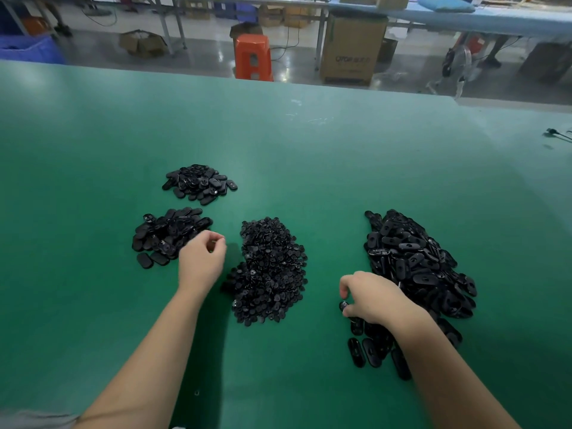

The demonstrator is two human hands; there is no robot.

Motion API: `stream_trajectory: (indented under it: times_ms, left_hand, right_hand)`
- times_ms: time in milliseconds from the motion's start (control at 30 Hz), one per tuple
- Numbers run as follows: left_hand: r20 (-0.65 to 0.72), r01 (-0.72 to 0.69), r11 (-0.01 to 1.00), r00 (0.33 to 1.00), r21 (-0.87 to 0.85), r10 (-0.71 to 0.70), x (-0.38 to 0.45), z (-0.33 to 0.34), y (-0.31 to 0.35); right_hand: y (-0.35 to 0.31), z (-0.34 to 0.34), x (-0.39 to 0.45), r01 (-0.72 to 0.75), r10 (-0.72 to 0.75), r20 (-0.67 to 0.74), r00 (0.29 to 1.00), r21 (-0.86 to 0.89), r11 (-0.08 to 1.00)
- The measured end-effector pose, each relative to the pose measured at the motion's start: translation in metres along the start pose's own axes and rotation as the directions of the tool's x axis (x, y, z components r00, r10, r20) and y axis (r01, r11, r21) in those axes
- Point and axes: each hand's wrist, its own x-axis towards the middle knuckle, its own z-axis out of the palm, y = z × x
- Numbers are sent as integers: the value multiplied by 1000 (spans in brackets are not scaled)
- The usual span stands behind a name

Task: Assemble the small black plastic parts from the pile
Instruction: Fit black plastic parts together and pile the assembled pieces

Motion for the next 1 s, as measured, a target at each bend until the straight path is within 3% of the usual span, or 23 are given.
stream_trajectory:
  times_ms: [267, 433, 533, 633, 700, 767, 833, 1000]
  left_hand:
    - [160, -37, 990, 987, 135, 15, -12, 13, 3]
    - [198, -32, 993, 980, 111, 9, -8, 8, -2]
    - [226, -54, 990, 974, 134, 22, -7, 6, -2]
    - [250, -58, 991, 968, 117, 27, -11, 6, 0]
    - [246, -66, 992, 969, 105, 38, -13, 7, 2]
    - [244, -72, 993, 969, 96, 47, -14, 8, 4]
    - [259, -81, 991, 965, 108, 51, -15, 10, 6]
    - [280, -132, 974, 957, 183, 77, -17, 14, 9]
  right_hand:
    - [3, -1, 1, 45, -40, -33, 999, 199, 979]
    - [4, -13, -2, 106, 21, -250, 968, 486, 868]
    - [-1, -22, -5, 168, 48, -266, 963, 729, 664]
    - [-8, -25, -5, 216, 55, -250, 967, 912, 347]
    - [-12, -24, -3, 240, 85, -254, 963, 959, 150]
    - [-15, -22, 0, 259, 126, -264, 956, 964, 53]
    - [-17, -20, 1, 278, 167, -280, 945, 960, 39]
    - [-23, -13, 6, 265, 217, -297, 930, 950, 163]
